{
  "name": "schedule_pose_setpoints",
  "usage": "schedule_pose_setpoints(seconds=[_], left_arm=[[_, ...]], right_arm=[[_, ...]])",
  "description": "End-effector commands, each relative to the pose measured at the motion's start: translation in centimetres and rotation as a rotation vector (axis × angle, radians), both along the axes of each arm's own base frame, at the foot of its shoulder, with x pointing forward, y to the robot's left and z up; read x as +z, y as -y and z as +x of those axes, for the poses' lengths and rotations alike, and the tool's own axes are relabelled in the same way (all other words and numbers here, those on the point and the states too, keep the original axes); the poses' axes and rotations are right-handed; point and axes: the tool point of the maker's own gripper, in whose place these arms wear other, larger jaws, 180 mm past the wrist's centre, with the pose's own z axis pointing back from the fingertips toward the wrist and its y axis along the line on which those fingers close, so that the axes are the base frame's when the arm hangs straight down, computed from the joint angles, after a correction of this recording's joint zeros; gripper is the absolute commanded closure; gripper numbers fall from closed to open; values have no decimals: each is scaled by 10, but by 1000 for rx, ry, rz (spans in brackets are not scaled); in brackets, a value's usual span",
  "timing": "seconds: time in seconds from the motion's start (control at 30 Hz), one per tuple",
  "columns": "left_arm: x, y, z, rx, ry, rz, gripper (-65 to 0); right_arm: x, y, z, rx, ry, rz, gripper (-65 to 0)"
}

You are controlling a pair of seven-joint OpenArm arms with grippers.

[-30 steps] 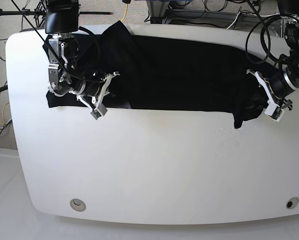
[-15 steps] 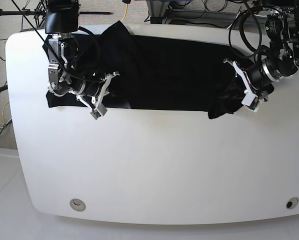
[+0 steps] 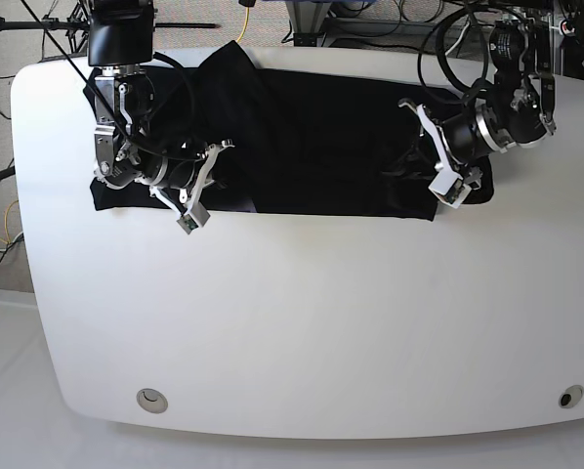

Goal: Fold the T-shirt properly
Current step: 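Lift the strip end with the left gripper and fold it toward the right gripper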

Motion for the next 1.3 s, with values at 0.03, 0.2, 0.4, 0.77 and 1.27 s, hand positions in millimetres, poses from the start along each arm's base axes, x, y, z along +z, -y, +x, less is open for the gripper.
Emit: schedule_pose_setpoints(seconds=[0.03,0.2,0.4,0.77,1.27], left_arm=[[12,6,7,21,41,-57,0],[8,20,9,32,29,-99,0],[11,39,8,28,25,-166,0],[2,58,1,2,-15,-204,0],[-2,82,-2,-42,-33,-237,0]], right_arm=[[2,6,3,6,5,-30,0],[3,6,3,6,6,-30,0],[0,7,1,3,-4,-37,0],[-2,8,-1,1,-11,-41,0],[-1,7,1,-4,-6,-33,0]])
